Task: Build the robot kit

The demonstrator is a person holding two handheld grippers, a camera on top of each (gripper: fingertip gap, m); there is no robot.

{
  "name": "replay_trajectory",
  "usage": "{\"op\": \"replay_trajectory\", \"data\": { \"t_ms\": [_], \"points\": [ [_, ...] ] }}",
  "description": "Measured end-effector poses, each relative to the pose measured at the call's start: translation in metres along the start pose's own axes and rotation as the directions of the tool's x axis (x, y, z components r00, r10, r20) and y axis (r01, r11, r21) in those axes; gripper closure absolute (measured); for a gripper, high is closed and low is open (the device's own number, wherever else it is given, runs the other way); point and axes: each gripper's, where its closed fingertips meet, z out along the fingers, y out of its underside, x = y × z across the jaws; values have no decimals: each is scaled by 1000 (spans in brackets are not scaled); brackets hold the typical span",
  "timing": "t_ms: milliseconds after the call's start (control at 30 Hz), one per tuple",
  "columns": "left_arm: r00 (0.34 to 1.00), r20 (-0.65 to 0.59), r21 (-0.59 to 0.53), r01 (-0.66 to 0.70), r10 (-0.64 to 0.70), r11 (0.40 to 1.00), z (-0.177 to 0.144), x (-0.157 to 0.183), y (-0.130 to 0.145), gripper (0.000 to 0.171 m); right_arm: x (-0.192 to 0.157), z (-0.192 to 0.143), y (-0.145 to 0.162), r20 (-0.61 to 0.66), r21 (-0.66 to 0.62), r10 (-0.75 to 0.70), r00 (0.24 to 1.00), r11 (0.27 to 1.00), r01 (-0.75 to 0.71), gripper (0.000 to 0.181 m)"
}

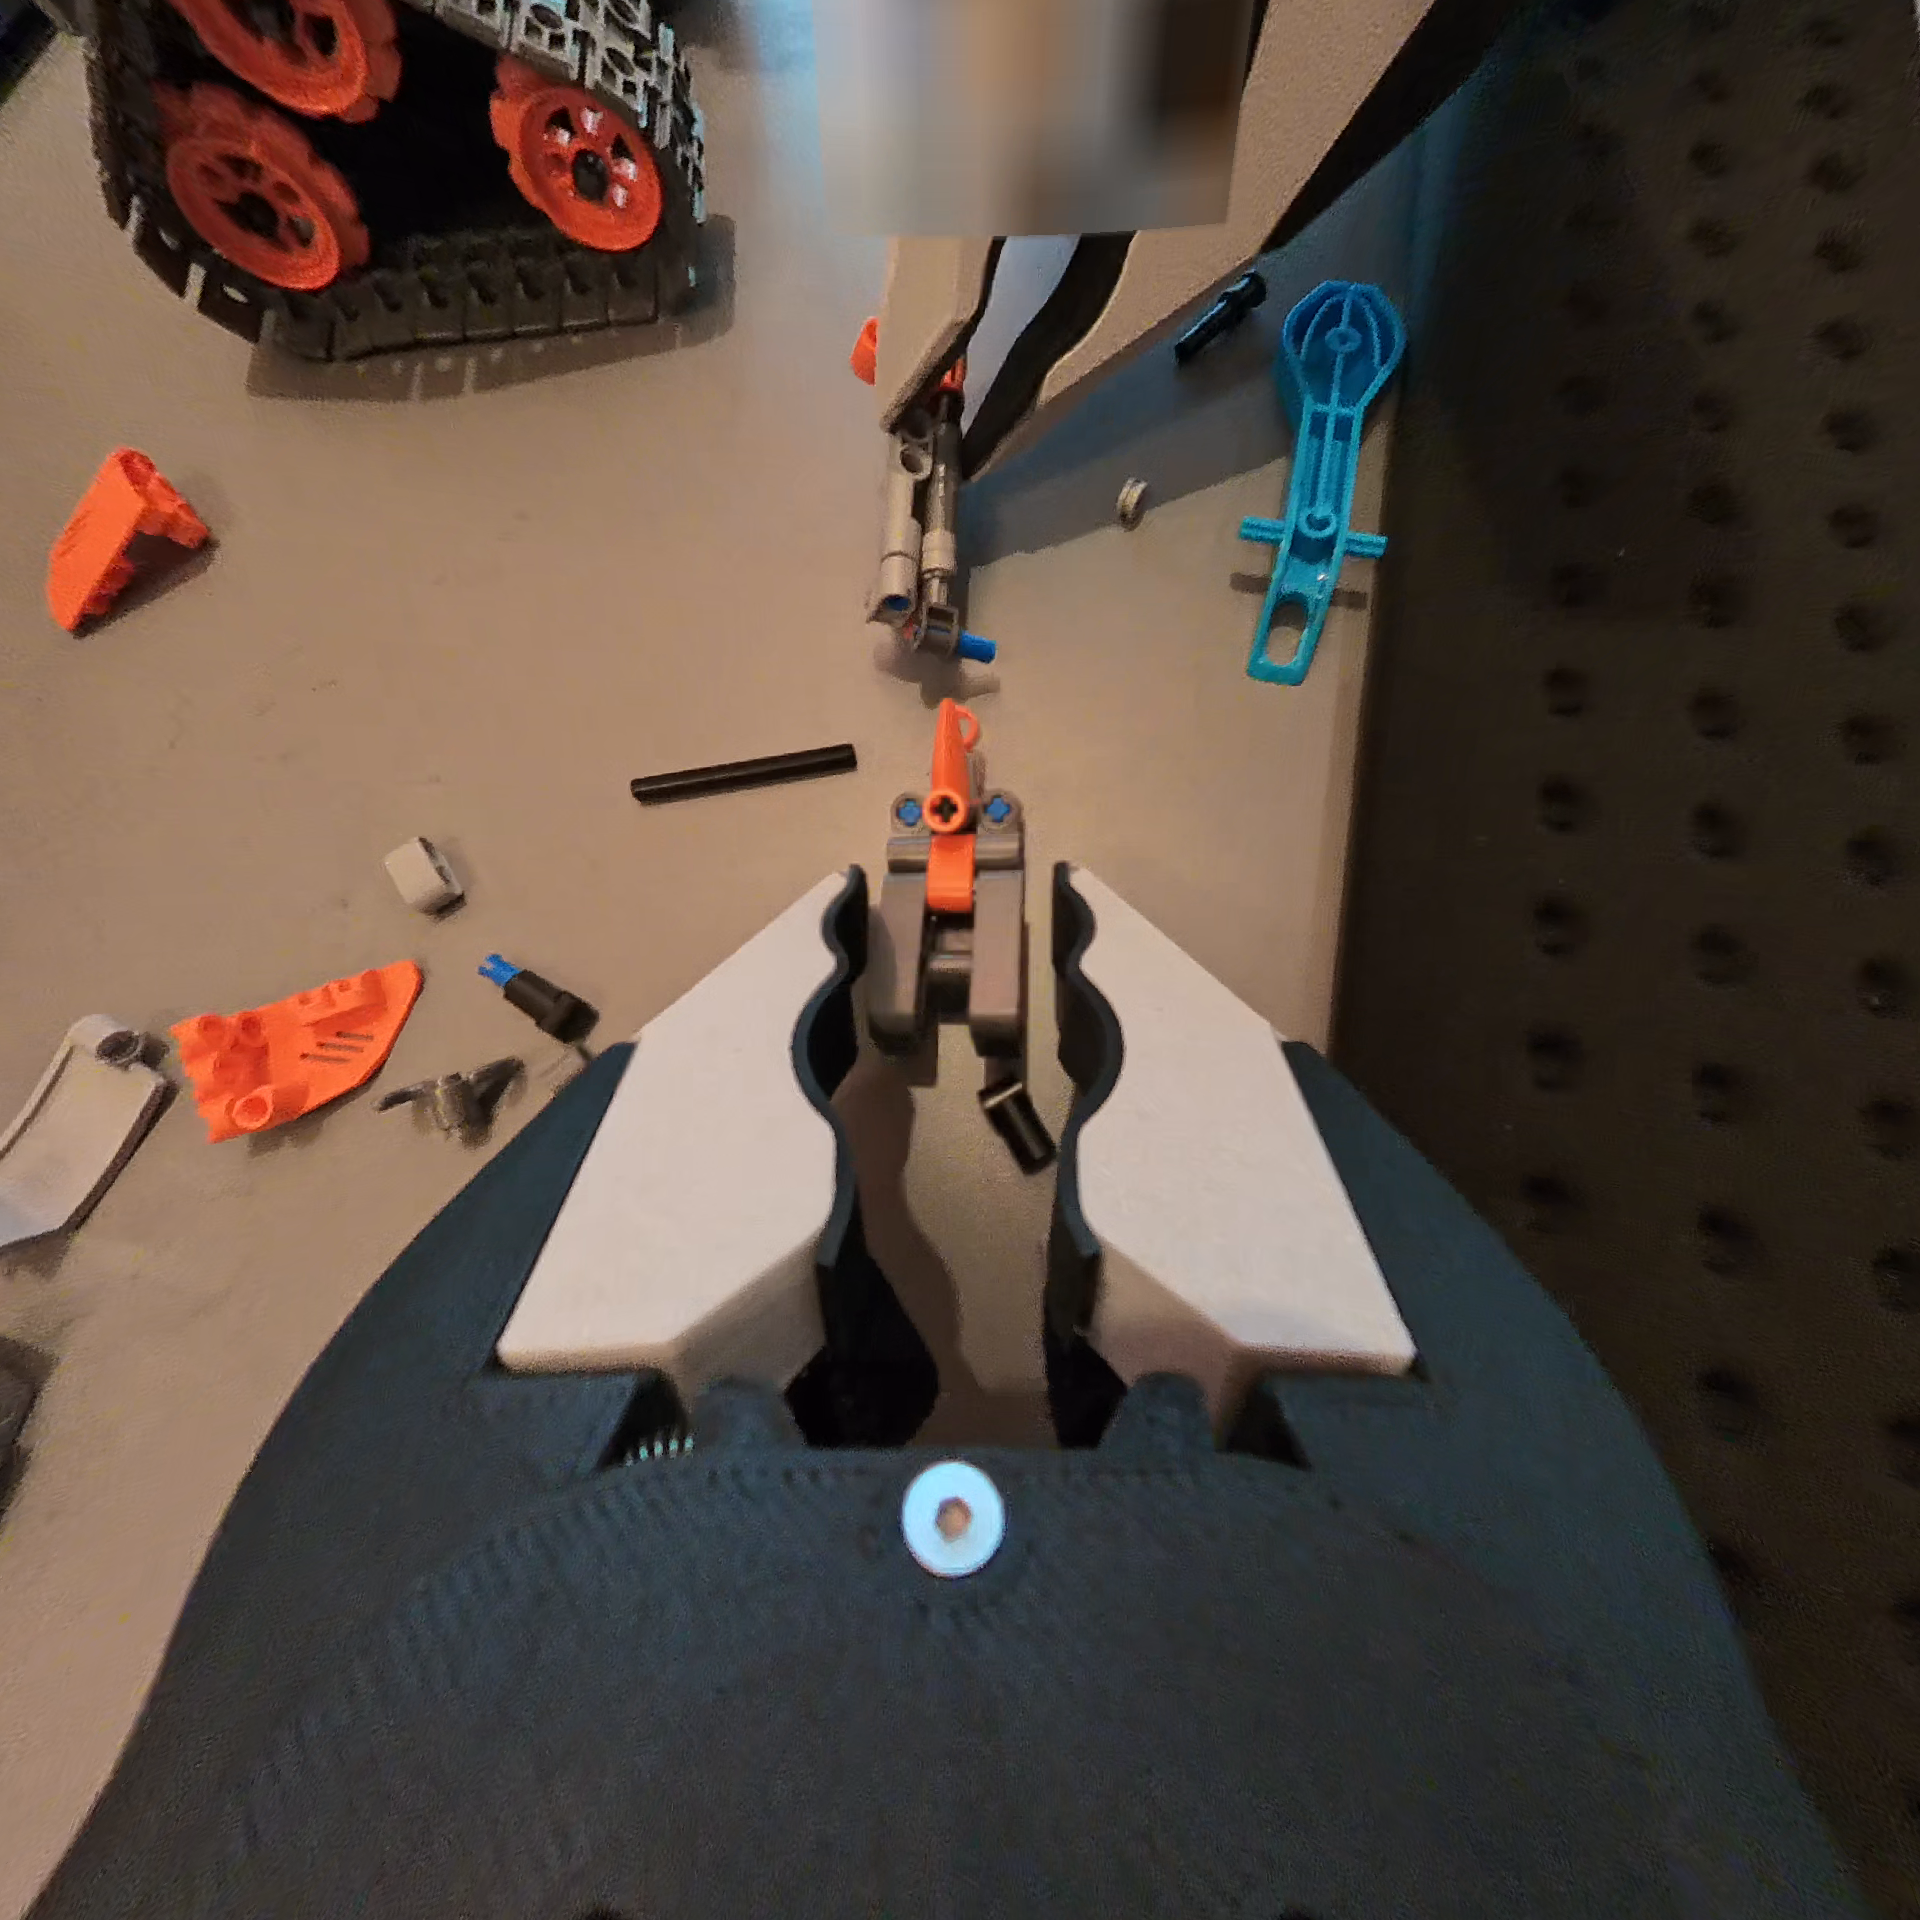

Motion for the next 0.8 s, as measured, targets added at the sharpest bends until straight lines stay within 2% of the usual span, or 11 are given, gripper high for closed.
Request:
{"op": "replay_trajectory", "data": {
  "t_ms": [133, 500, 667, 800],
  "points": [
    [1000, 7, -22, 2, -2, 1000, -4, -3, 6, 122, 3, -3, -3, -33, 17, -11, 999, 1000, 12, 170],
    [992, 55, -27, -112, 113, 993, -7, -4, -7, 124, 9, -6, -5, -64, 39, -1, 998, 999, 3, 169],
    [987, 96, 87, -134, 125, 987, -13, -6, -40, 129, 28, -18, -19, -163, 79, -13, 987, 997, 27, 169],
    [993, 110, 244, -64, 38, 968, -24, -12, -67, 137, 41, -26, -34, -216, 94, -59, 975, 992, 81, 170]
  ]
}}
